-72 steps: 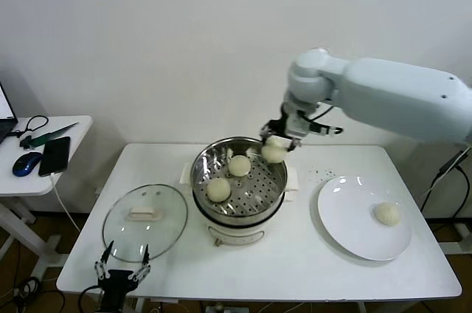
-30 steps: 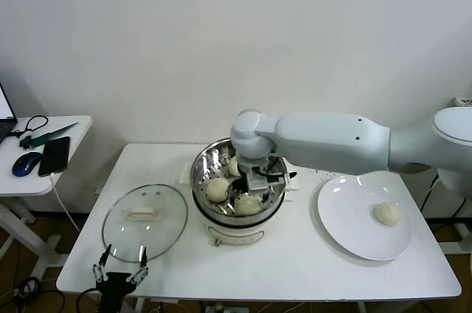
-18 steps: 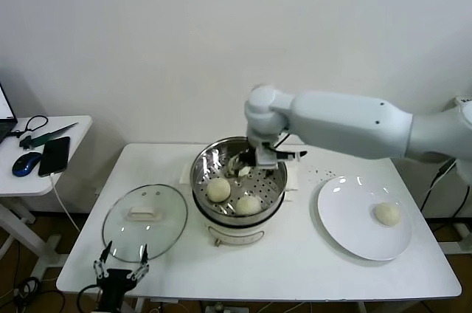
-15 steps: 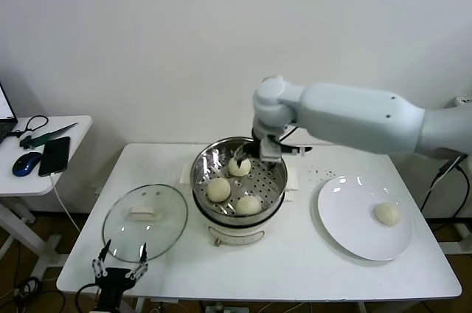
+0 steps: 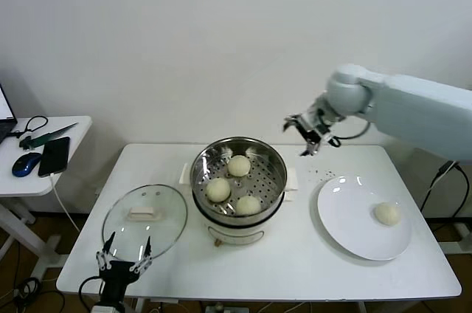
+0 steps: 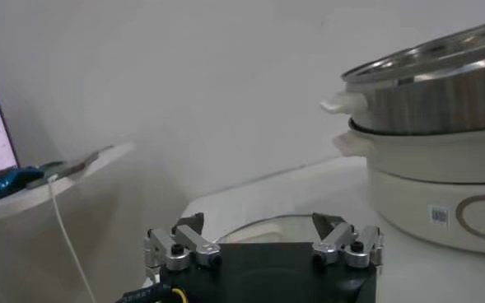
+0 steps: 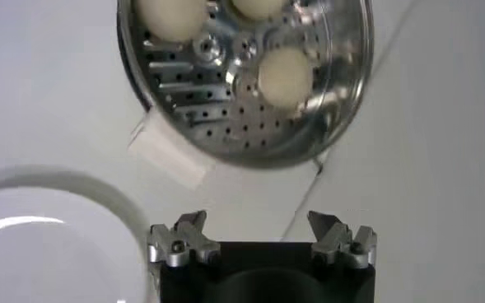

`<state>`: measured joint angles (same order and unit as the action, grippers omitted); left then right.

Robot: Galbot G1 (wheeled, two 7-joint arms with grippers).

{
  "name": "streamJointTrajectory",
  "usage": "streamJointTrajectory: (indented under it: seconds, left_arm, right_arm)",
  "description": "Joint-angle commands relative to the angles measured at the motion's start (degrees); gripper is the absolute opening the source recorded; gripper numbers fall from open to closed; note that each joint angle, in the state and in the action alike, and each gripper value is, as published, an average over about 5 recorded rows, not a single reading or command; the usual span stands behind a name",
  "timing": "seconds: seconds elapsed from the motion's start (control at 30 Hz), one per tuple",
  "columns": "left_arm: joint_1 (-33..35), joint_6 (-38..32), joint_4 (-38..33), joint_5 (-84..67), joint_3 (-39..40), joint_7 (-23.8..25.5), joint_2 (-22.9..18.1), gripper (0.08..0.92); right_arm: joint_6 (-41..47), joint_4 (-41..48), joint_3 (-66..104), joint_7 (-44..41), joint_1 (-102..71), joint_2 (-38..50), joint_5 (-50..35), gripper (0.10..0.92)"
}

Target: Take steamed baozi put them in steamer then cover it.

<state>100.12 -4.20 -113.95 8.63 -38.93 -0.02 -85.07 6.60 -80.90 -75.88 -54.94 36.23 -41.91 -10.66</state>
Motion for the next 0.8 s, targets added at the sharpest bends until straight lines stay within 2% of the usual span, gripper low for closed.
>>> streamJointTrajectory:
  seconds: [0.03,0.43,0.8]
  left_arm:
    - [0.4,-0.2,-0.2,0.4,0.3,0.0,0.1,0.823]
    - [0.8,0.0,-0.1,1.2,0.3,-0.1,-0.6,0.823]
    - [0.9,0.3,0.4,2.3,0.1,-0.2,-1.0,0.823]
  right_arm:
    - [2.0,3.6,12.4,-5.9,-17.1,16.5,2.2,0.823]
    - [-3.3,10.0,33.6,-9.7,-42.9,20.3,13.7,0.823]
    - [-7.8,19.8,38.3,-9.3,-45.4,14.4,21.0,0.823]
